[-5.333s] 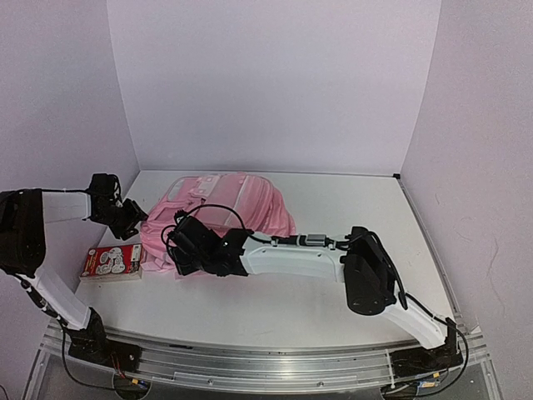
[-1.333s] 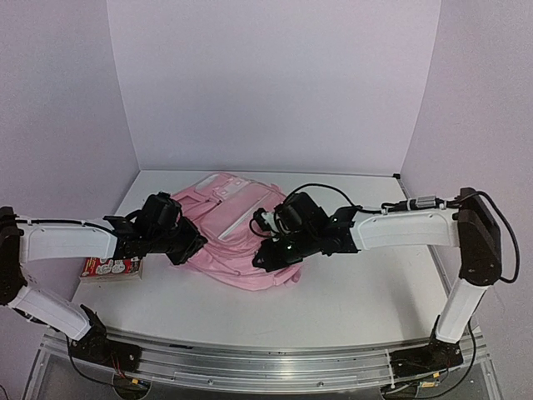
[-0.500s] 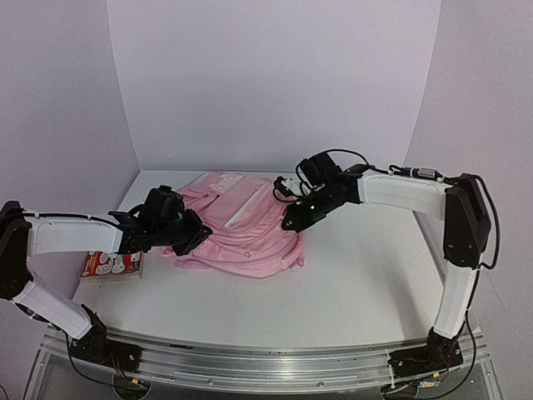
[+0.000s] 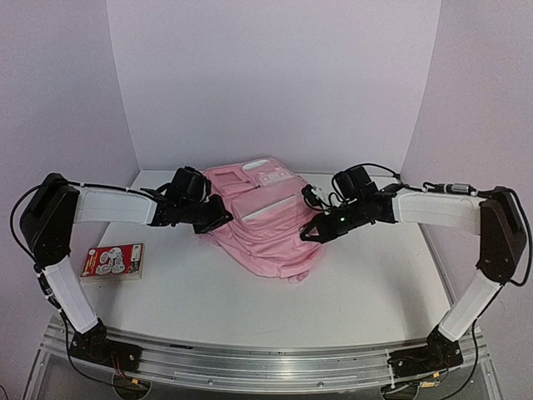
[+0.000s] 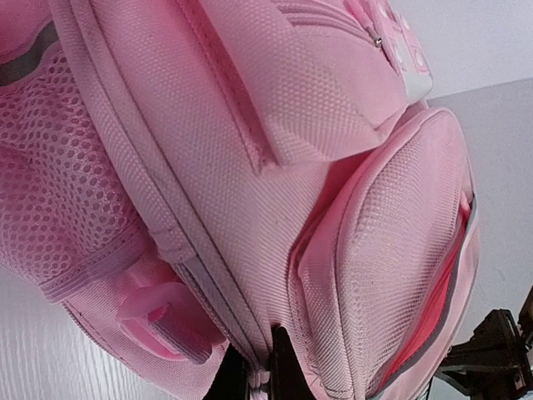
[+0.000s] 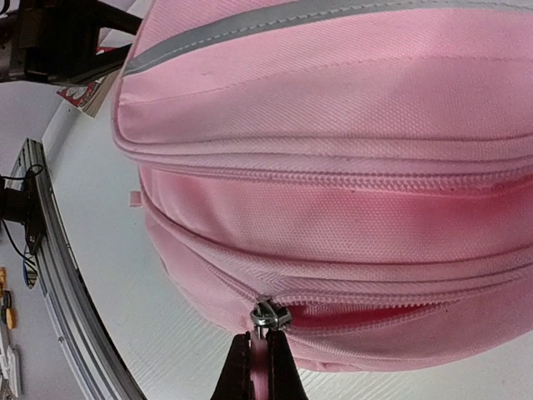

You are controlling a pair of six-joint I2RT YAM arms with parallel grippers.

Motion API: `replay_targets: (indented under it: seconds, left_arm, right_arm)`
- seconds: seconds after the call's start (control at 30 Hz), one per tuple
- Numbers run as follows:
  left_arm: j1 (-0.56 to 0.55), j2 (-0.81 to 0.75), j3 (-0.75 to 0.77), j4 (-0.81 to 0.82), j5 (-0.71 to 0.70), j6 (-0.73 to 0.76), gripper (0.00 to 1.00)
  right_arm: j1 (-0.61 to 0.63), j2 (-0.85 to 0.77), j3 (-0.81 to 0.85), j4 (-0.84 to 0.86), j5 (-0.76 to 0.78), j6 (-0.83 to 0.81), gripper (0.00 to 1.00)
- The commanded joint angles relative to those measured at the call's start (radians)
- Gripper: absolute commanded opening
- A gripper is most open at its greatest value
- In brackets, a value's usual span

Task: Pack the student bag
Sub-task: Zip the student bag at the center of the board.

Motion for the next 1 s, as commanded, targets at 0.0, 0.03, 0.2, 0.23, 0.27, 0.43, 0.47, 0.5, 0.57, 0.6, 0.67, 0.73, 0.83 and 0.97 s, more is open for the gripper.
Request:
replay_targets:
  seconds: [0.0, 0.03, 0.2, 0.23, 0.27, 0.43, 0.47, 0.5, 0.57, 0.6, 0.67, 0.73, 0.83, 0.97]
  left_arm:
    - [0.170, 0.114, 0.162, -0.130, -0.365, 0.177, 0.02]
    - [0.171, 0.126, 0.200, -0.139, -0.354, 0.184, 0.07]
    - [0.169, 0.040, 0.186, -0.178, -0.284, 0.151, 0.64]
    - [0.169, 0.002, 0.163, -0.198, -0.276, 0.131, 0.71]
    - [0.169, -0.037, 0.128, -0.224, -0.268, 0.107, 0.74]
    - [0.102, -0.295, -0.183, -0.148, -0.092, -0.021, 0.86]
    - [0.073, -0.344, -0.248, -0.089, -0.053, -0.043, 0.92]
    - [0.036, -0.374, -0.291, -0.038, -0.018, -0.065, 0.98]
    - [-0.031, -0.403, -0.345, 0.051, 0.019, -0.090, 1.00]
    - [-0.056, -0.398, -0.369, 0.100, 0.041, -0.106, 0.99]
    - [-0.095, -0.362, -0.418, 0.243, 0.092, -0.156, 0.99]
    - [-0.102, -0.310, -0.463, 0.347, 0.151, -0.192, 0.96]
    - [-0.109, -0.222, -0.438, 0.376, 0.180, -0.189, 0.84]
    - [-0.115, -0.119, -0.402, 0.465, 0.192, -0.186, 0.75]
  right_arm:
    - [0.018, -0.137, -0.130, -0.196, 0.043, 0.185, 0.00]
    - [0.059, -0.135, -0.145, -0.147, 0.037, 0.228, 0.00]
    - [0.207, -0.036, -0.136, 0.062, 0.043, 0.397, 0.00]
    - [0.225, -0.010, -0.131, 0.111, 0.038, 0.425, 0.00]
    - [0.240, 0.014, -0.122, 0.140, 0.040, 0.443, 0.00]
    - [0.283, 0.101, -0.041, 0.198, 0.057, 0.473, 0.00]
    - [0.290, 0.111, -0.031, 0.214, 0.052, 0.474, 0.00]
    - [0.296, 0.121, -0.024, 0.230, 0.043, 0.475, 0.00]
    - [0.299, 0.132, -0.015, 0.244, 0.034, 0.485, 0.00]
    - [0.299, 0.135, -0.014, 0.245, 0.031, 0.485, 0.00]
    - [0.300, 0.136, -0.018, 0.246, 0.029, 0.488, 0.00]
    - [0.299, 0.134, -0.026, 0.246, 0.027, 0.494, 0.00]
    - [0.301, 0.128, -0.035, 0.247, 0.031, 0.499, 0.00]
    - [0.304, 0.129, -0.032, 0.250, 0.032, 0.503, 0.00]
